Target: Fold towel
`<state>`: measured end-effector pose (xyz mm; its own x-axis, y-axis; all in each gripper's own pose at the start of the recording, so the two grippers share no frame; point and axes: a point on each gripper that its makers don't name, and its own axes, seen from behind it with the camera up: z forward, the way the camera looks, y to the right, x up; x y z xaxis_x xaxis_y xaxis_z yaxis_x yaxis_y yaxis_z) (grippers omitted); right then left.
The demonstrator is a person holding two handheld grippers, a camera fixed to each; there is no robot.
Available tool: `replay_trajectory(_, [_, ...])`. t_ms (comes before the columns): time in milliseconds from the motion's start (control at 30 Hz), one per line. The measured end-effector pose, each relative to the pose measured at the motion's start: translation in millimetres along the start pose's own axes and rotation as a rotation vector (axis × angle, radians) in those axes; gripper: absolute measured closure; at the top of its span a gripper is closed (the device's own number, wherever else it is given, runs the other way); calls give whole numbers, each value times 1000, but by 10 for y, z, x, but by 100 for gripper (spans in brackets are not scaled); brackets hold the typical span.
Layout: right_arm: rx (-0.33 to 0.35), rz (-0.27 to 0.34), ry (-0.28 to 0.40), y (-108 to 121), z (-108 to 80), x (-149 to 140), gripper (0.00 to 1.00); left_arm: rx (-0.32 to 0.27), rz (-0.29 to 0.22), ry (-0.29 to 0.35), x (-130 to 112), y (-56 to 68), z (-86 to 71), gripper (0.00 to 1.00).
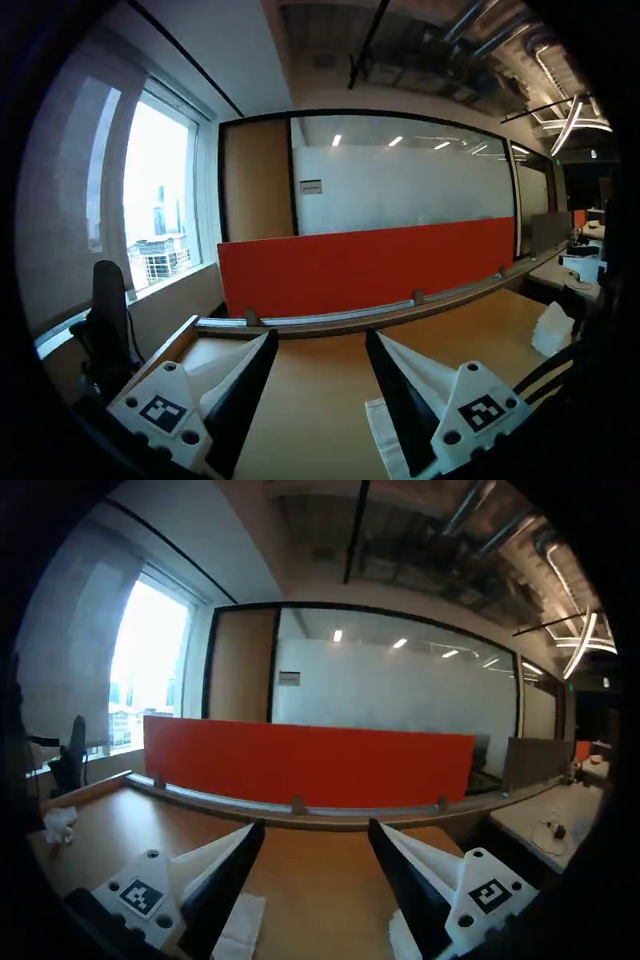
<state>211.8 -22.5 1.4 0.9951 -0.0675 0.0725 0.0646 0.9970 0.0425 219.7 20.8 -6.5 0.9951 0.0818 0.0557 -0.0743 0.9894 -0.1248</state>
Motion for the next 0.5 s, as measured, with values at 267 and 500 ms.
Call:
replay_trajectory(267, [151,-75,-63,-325,-61,-60,0,-105,44,-44,-26,208,-15,20])
replay_trajectory(500, [223,-109,-109,-462,-87,-140,0,-154,60,-81,-142,313,-40,20])
